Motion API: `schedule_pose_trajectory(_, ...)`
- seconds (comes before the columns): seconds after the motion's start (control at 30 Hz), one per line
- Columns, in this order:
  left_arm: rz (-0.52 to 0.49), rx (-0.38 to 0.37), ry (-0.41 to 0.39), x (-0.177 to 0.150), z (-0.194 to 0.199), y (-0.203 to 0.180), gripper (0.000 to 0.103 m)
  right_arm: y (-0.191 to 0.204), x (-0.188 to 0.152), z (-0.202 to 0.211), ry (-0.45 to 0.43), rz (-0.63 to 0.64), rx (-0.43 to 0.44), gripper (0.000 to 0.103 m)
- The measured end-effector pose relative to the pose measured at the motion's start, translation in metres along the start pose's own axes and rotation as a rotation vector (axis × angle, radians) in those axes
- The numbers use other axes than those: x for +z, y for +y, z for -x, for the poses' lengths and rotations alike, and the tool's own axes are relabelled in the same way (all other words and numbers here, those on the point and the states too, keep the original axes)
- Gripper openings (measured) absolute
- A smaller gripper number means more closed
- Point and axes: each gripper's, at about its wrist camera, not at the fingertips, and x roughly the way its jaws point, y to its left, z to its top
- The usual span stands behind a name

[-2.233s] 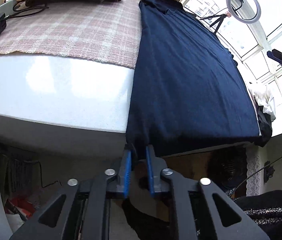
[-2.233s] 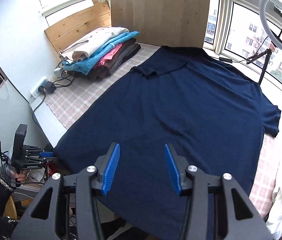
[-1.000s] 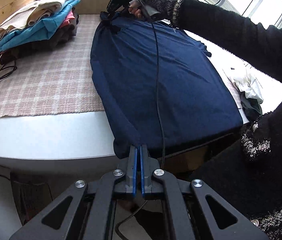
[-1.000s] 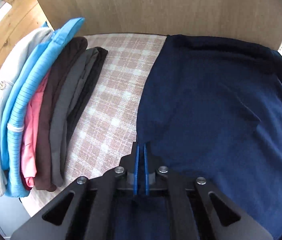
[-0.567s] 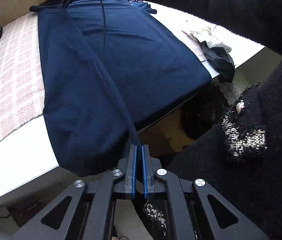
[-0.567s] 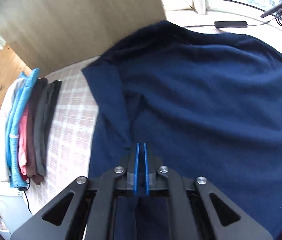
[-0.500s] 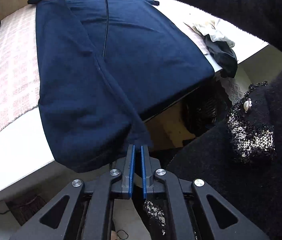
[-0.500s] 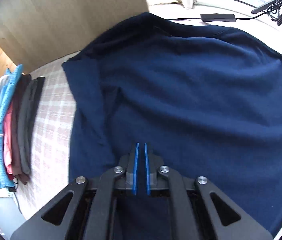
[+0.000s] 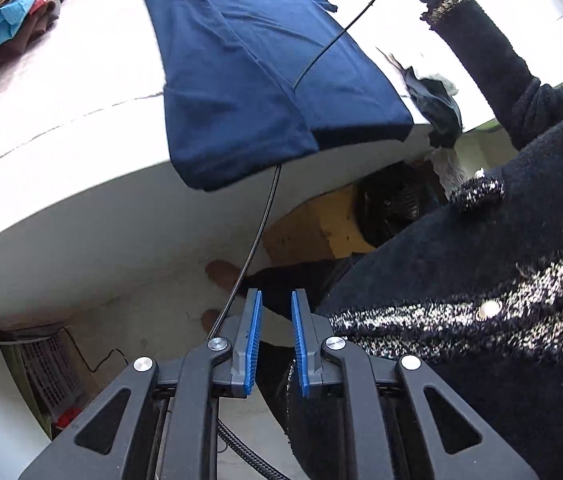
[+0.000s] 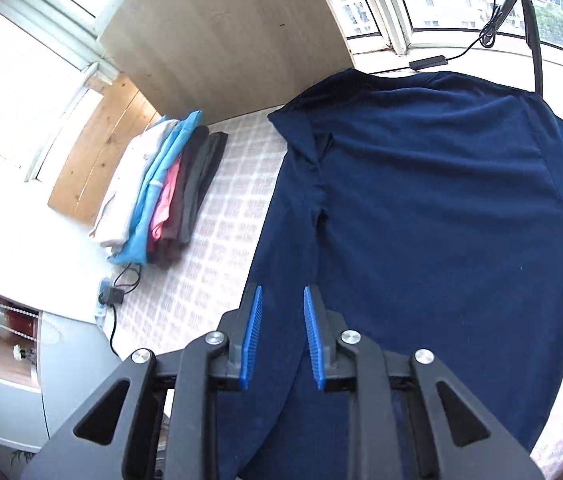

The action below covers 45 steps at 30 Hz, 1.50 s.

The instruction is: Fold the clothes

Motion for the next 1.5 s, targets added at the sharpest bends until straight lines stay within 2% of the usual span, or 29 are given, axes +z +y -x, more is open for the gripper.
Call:
schedule_pose_trajectory(0.07,-0.027,0.015,0.009,-0.001,-0.006,0.003,0.018,0.008,-0.041,0.016,-0.005,0.01,0.004,0.025)
schedule_pose_trajectory(0.13,-0.022,0.053,-0.01,0.005,-0.014,0.017,0.018,0.024,-0.084,0.009,0.03,0.045,-0.036,0.034)
schedule_pose_trajectory(0.3,-0.011,0.174,-0.081,0.033,-0.037,0.058,0.018,0.043,-0.186,-0.066,0.201,0.048,-0.064,0.034)
schedule_pose_trajectory(0.4,-0.044,0.206,-0.096,0.047,-0.053,0.065,0.02,0.051,-0.22,-0.103,0.263,0.071,-0.115,0.034)
schedule_pose_trajectory(0.47,-0.063,0.184,-0.105,0.054,-0.06,0.066,0.021,0.055,-0.231,-0.115,0.282,0.089,-0.138,0.034)
schedule_pose_trajectory(0.6,-0.111,0.157,-0.115,0.063,-0.073,0.059,0.031,0.061,-0.238,-0.124,0.289,0.118,-0.137,0.034)
schedule_pose_trajectory(0.73,-0.116,0.119,-0.144,0.07,-0.079,0.052,0.03,0.067,-0.24,-0.127,0.285,0.158,-0.13,0.034)
schedule_pose_trajectory(0.77,-0.116,0.106,-0.155,0.071,-0.079,0.05,0.025,0.071,-0.242,-0.128,0.284,0.187,-0.138,0.033)
schedule_pose_trajectory(0.8,-0.116,0.093,-0.165,0.071,-0.079,0.048,0.009,0.074,-0.244,-0.13,0.283,0.216,-0.147,0.023)
schedule_pose_trajectory(0.83,-0.116,0.09,-0.17,0.071,-0.078,0.045,0.004,0.075,-0.245,-0.132,0.29,0.238,-0.16,0.006)
schedule_pose_trajectory(0.87,-0.117,0.087,-0.173,0.07,-0.075,0.041,0.005,0.074,-0.244,-0.132,0.301,0.234,-0.153,0.004)
schedule_pose_trajectory(0.97,-0.13,0.07,-0.181,0.066,-0.059,0.023,0.004,0.067,-0.238,-0.119,0.298,0.197,-0.105,0.003)
schedule_pose_trajectory(1.1,-0.132,0.1,-0.184,0.066,-0.044,0.004,0.005,0.058,-0.228,-0.092,0.281,0.155,-0.039,0.003)
schedule_pose_trajectory(1.17,-0.12,0.127,-0.146,0.066,-0.053,0.005,0.006,0.055,-0.229,-0.097,0.295,0.167,-0.087,0.003)
schedule_pose_trajectory(1.23,-0.106,0.144,-0.071,0.063,-0.07,0.008,0.013,0.053,-0.237,-0.112,0.346,0.189,-0.178,0.003)
schedule_pose_trajectory(1.27,-0.102,0.157,-0.03,0.06,-0.079,0.009,0.016,0.052,-0.241,-0.116,0.366,0.193,-0.2,0.003)
schedule_pose_trajectory(1.3,-0.097,0.159,-0.021,0.058,-0.082,0.01,0.017,0.052,-0.24,-0.115,0.374,0.183,-0.19,0.004)
schedule_pose_trajectory(1.4,-0.072,0.149,-0.047,0.054,-0.081,0.015,0.027,0.051,-0.237,-0.107,0.392,0.145,-0.143,0.01)
schedule_pose_trajectory(1.5,-0.025,0.133,-0.112,0.059,-0.073,0.026,0.031,0.056,-0.226,-0.092,0.34,0.174,-0.164,0.017)
